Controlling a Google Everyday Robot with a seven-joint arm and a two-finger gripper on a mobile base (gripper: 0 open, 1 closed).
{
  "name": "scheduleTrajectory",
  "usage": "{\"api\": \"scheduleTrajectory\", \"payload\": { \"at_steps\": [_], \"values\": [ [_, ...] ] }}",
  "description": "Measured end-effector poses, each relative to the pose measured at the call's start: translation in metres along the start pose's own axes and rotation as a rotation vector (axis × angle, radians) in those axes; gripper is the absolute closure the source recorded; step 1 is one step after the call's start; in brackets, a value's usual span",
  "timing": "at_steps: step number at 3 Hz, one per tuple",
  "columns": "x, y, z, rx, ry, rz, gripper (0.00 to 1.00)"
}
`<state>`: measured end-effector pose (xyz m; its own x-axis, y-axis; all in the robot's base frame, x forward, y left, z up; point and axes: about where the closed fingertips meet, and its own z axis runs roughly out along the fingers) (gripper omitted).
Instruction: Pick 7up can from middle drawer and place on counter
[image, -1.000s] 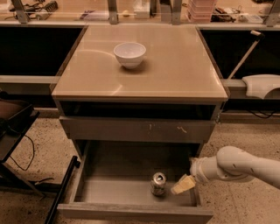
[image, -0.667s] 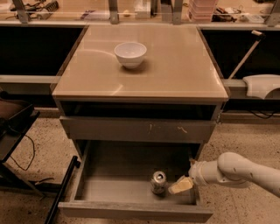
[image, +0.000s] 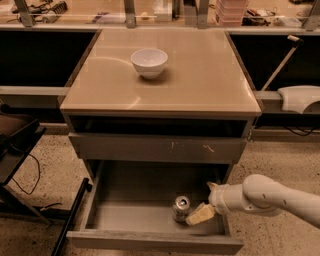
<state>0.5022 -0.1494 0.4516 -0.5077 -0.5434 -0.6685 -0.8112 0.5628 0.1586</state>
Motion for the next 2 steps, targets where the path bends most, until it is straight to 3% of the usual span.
{"api": "scheduleTrajectory", "payload": {
  "at_steps": [1,2],
  "values": [
    [-0.044,0.043,-0.014,-0.030,-0.072,-0.133,0.00],
    [-0.057,0.050,-0.010,-0.043,-0.090,-0.152,0.00]
  ]
}}
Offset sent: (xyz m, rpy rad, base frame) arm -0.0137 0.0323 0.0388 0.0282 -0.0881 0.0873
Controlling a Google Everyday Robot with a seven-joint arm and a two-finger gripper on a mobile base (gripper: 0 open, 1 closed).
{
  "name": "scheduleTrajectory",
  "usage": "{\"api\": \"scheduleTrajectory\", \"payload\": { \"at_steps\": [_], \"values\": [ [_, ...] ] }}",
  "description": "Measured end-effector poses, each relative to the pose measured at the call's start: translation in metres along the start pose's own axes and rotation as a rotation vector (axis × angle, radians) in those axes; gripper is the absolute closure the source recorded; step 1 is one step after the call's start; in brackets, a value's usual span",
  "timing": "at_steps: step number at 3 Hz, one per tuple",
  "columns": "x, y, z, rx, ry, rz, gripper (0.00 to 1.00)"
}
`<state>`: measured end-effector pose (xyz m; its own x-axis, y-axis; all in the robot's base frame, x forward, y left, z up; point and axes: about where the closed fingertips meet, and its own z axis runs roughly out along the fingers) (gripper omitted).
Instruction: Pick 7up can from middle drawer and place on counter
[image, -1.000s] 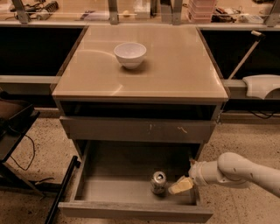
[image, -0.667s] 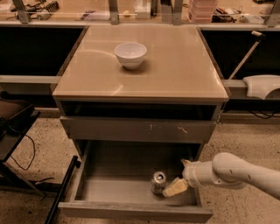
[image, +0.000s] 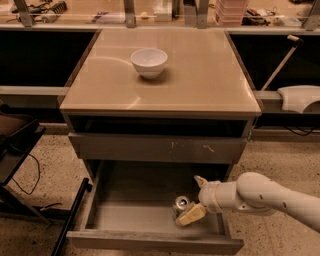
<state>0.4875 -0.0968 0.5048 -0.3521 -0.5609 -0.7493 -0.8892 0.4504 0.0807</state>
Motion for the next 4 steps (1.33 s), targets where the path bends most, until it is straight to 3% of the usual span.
{"api": "scheduleTrajectory", "payload": {
  "at_steps": [2,3,4],
  "values": [
    [0.044,-0.020,0.021,0.004,-0.072,0.125,0.00],
    [0.068,-0.015,0.056,-0.041,-0.137,0.208,0.00],
    [0.065,0.001,0.081,-0.083,-0.145,0.209,0.00]
  ]
}}
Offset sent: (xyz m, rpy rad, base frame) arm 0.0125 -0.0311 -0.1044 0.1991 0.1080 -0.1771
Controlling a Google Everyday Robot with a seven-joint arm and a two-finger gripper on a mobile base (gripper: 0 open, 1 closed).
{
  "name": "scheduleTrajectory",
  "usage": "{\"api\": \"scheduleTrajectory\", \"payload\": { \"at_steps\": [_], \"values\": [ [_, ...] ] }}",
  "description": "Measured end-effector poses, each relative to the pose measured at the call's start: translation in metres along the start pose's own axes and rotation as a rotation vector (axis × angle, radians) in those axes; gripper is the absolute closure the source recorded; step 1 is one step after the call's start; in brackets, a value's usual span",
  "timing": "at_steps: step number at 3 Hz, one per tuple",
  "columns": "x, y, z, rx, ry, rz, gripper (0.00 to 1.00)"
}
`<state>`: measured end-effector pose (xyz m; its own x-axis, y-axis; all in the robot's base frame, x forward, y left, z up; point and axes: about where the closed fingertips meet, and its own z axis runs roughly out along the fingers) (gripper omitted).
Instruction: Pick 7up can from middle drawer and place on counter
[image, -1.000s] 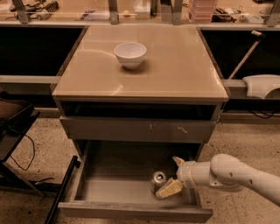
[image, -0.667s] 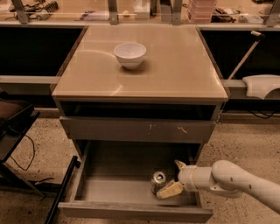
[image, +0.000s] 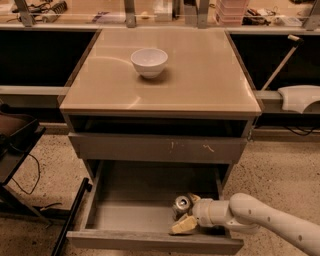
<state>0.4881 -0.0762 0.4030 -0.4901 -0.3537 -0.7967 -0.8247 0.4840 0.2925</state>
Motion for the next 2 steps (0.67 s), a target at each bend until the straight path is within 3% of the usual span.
{"api": "scheduleTrajectory", "payload": {
  "at_steps": [1,2],
  "values": [
    [0.0002,0.0002,0.0003,-0.001,0.000,0.000,0.00],
    [0.0002,0.0002,0.0003,-0.001,0.000,0.000,0.19]
  ]
}}
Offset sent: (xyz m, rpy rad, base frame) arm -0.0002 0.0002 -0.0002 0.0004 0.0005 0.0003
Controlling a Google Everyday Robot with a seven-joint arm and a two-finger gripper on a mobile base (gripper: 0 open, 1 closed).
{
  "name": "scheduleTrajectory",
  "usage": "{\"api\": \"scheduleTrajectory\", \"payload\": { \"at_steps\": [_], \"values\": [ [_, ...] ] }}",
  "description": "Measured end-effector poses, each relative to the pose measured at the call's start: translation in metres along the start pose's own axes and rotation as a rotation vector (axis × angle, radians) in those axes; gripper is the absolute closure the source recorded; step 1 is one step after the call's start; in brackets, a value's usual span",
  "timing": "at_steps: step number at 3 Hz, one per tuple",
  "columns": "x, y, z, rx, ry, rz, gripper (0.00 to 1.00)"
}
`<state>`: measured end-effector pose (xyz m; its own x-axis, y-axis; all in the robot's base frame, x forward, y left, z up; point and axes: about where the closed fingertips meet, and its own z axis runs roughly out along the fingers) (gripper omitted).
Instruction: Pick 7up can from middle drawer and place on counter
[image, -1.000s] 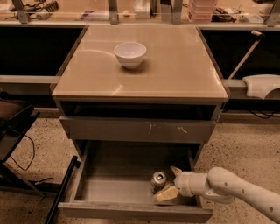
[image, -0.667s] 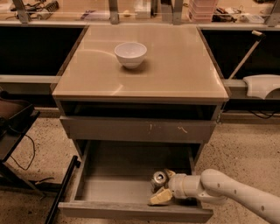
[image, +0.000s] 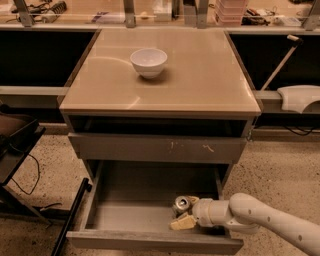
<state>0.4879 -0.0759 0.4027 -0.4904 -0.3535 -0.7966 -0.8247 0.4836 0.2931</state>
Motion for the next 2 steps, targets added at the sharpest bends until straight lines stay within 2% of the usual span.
{"api": "scheduleTrajectory", "payload": {
  "at_steps": [2],
  "values": [
    [0.0000,0.0000,0.0000,0.000,0.000,0.000,0.65]
  ]
}}
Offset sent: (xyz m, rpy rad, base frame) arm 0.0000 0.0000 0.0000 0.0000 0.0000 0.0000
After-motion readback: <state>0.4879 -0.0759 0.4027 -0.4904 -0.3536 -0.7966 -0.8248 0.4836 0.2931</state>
